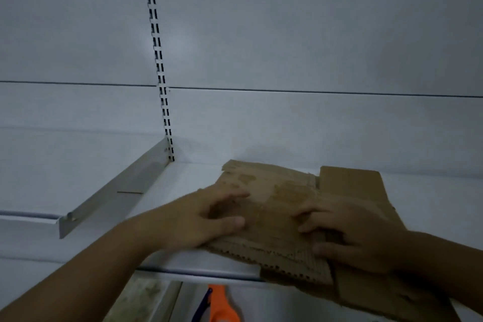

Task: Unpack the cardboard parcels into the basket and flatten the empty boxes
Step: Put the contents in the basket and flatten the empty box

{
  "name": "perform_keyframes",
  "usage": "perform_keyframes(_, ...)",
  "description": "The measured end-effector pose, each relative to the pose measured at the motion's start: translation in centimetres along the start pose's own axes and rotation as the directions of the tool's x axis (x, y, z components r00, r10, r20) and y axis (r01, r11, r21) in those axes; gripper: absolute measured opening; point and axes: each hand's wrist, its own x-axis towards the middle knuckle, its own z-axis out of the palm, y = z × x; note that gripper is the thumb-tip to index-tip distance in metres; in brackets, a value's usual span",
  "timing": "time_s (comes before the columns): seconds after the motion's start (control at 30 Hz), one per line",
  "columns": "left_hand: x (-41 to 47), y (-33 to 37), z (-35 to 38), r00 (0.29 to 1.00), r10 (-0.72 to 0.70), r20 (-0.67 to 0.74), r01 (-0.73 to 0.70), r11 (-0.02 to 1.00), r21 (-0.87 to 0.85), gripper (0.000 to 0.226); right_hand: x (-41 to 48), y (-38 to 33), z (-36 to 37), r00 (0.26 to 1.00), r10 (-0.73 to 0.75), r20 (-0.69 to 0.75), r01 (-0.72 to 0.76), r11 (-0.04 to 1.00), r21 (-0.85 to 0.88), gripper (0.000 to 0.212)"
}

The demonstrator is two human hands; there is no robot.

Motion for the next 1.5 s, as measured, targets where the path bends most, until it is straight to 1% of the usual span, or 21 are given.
perform_keyframes(0.1,1.9,-0.2,3.6,0.997,0.031,0.076,-0.046,0.978,0.205,0.07,-1.3,2.2,-1.0,0.974,0.223,-0.032,-0.225,0.961,-0.16,0.053)
perform_keyframes(0.2,3.3,1.0,4.5,0.999,0.017,0.044,-0.029,0.952,0.306,0.076,-2.6,3.8,-1.6,0.909,0.41,-0.072,-0.416,0.89,-0.184,0.068)
perform_keyframes(0.27,4.6,2.0,3.7,0.992,0.067,-0.104,-0.031,0.95,0.311,0.063,-3.5,4.3,-1.4,0.824,0.548,-0.144,-0.565,0.809,-0.161,0.074)
perform_keyframes(0.33,6.7,2.5,2.1,0.953,0.084,-0.29,0.027,0.933,0.359,0.05,-3.9,4.5,-1.0,0.677,0.718,-0.159,-0.736,0.662,-0.144,0.084)
perform_keyframes(0.37,7.8,2.4,1.4,0.93,0.057,-0.362,0.072,0.94,0.333,0.041,-3.9,4.5,-0.8,0.583,0.803,-0.119,-0.811,0.57,-0.129,0.091)
perform_keyframes(0.43,9.0,1.7,1.0,0.888,-0.045,-0.458,0.073,0.996,0.044,0.035,-3.7,4.3,-0.7,0.426,0.905,-0.007,-0.904,0.426,-0.032,0.101)
perform_keyframes(0.5,9.1,0.7,1.7,0.857,-0.136,-0.496,-0.055,0.935,-0.35,0.045,-3.5,4.1,-0.6,0.362,0.931,0.034,-0.93,0.359,0.072,0.106)
perform_keyframes(0.53,9.0,0.2,2.1,0.833,-0.161,-0.53,-0.11,0.89,-0.442,0.054,-3.6,4.0,-0.5,0.35,0.937,0.017,-0.933,0.347,0.098,0.106)
perform_keyframes(0.6,8.9,-0.7,2.9,0.765,-0.203,-0.611,-0.164,0.856,-0.491,0.068,-3.7,4.1,-0.2,0.309,0.95,-0.048,-0.941,0.313,0.125,0.104)
perform_keyframes(0.7,9.3,-1.5,2.9,0.717,-0.295,-0.631,-0.121,0.84,-0.529,0.066,-3.7,4.3,0.1,0.23,0.966,-0.116,-0.96,0.245,0.137,0.096)
perform_keyframes(0.83,9.3,-2.4,3.1,0.742,-0.292,-0.603,-0.101,0.84,-0.532,0.034,-3.7,4.5,0.1,0.238,0.954,-0.179,-0.949,0.268,0.164,0.08)
perform_keyframes(0.93,9.4,-3.1,3.5,0.821,-0.275,-0.5,0.052,0.909,-0.414,0.055,-4.0,4.8,0.0,0.223,0.953,-0.207,-0.917,0.277,0.287,0.06)
perform_keyframes(1.0,9.6,-3.1,3.8,0.802,-0.285,-0.525,0.16,0.949,-0.271,0.055,-4.2,5.0,-0.1,0.207,0.952,-0.225,-0.885,0.28,0.372,0.043)
perform_keyframes(1.07,9.6,-2.5,4.0,0.798,-0.289,-0.529,0.168,0.949,-0.265,0.057,-4.4,4.8,-0.3,0.197,0.948,-0.249,-0.83,0.296,0.473,0.029)
perform_keyframes(1.13,9.0,-1.5,3.9,0.842,-0.289,-0.455,0.128,0.927,-0.351,0.066,-4.9,4.5,-0.8,0.192,0.945,-0.263,-0.752,0.314,0.579,0.026)
perform_keyframes(1.23,8.1,0.6,3.0,0.859,-0.29,-0.422,-0.031,0.793,-0.608,0.076,-6.5,4.0,-2.3,0.189,0.955,-0.229,-0.64,0.297,0.709,0.041)
perform_keyframes(1.3,8.2,3.1,2.5,0.849,-0.334,-0.41,-0.024,0.75,-0.661,0.072,-8.8,3.7,-4.3,0.157,0.979,-0.133,-0.57,0.2,0.797,0.057)
perform_keyframes(1.33,8.5,4.4,2.6,0.851,-0.37,-0.372,0.019,0.73,-0.683,0.069,-10.4,3.6,-5.5,0.147,0.987,-0.069,-0.551,0.14,0.823,0.058)
perform_keyframes(1.37,9.0,5.9,2.9,0.867,-0.399,-0.298,0.067,0.687,-0.724,0.064,-12.4,3.6,-6.8,0.152,0.988,-0.02,-0.547,0.101,0.831,0.05)
perform_keyframes(1.43,10.3,9.4,4.4,0.921,-0.386,-0.05,0.173,0.521,-0.836,0.048,-17.2,3.4,-9.5,0.168,0.986,0.022,-0.552,0.076,0.83,0.023)
perform_keyframes(1.5,11.4,14.2,7.1,0.925,-0.349,0.148,0.301,0.44,-0.846,0.042,-22.3,3.0,-12.0,0.168,0.986,0.014,-0.544,0.081,0.835,0.007)
